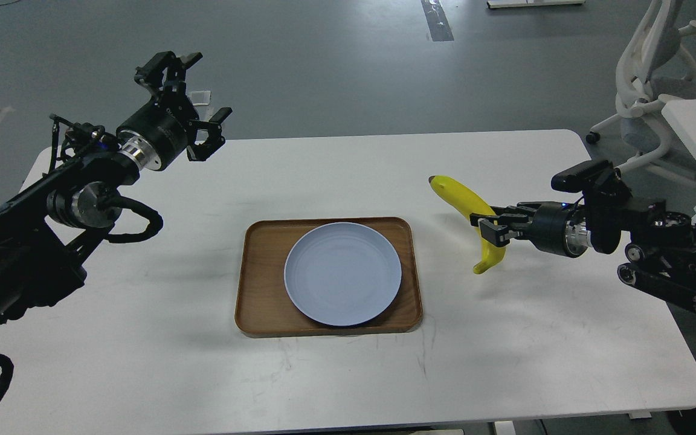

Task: Place banana on plate with both arms
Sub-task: 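Carry the banana with the right gripper and lower it onto the plate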

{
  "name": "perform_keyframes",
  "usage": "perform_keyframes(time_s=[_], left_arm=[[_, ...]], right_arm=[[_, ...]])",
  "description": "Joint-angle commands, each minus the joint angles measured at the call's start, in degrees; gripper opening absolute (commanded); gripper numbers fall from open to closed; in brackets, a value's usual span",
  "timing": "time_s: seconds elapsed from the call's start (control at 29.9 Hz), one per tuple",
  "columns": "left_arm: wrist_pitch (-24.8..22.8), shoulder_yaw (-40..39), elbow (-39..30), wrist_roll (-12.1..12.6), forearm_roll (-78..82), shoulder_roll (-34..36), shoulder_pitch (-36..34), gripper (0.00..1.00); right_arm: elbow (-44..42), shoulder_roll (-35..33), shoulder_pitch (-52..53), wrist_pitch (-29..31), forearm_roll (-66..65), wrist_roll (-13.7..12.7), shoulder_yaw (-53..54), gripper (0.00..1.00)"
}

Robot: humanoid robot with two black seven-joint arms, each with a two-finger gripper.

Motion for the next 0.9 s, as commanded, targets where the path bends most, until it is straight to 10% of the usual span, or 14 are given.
perform_keyframes(time_s=[0.0,0.57,0.67,0.8,0.87], left_arm=[[0.08,0.0,-0.01,0.08,-0.08,0.08,-0.08,0.98],[0.26,-0.09,-0.1,-0.01,-0.08,3.69,-0.08,0.98],[0.26,-0.18,-0.1,-0.01,-0.08,3.6,-0.08,0.98],[0.26,-0.09,-0.1,-0.01,0.0,3.6,-0.09,0.98],[0.26,-0.09,-0.1,-0.01,-0.08,3.51,-0.17,0.98]], right_arm=[[1.25,4.32,4.25,0.11,-0.46,2.0,-2.93,0.0],[-13.16,25.51,8.21,0.19,-0.28,4.46,-14.98,0.0],[-13.17,25.77,8.04,0.19,-0.02,4.46,-15.16,0.14],[-12.99,25.51,7.86,0.19,0.59,4.28,-15.16,0.82],[-13.08,25.42,7.86,0.19,0.69,4.2,-15.16,0.96]])
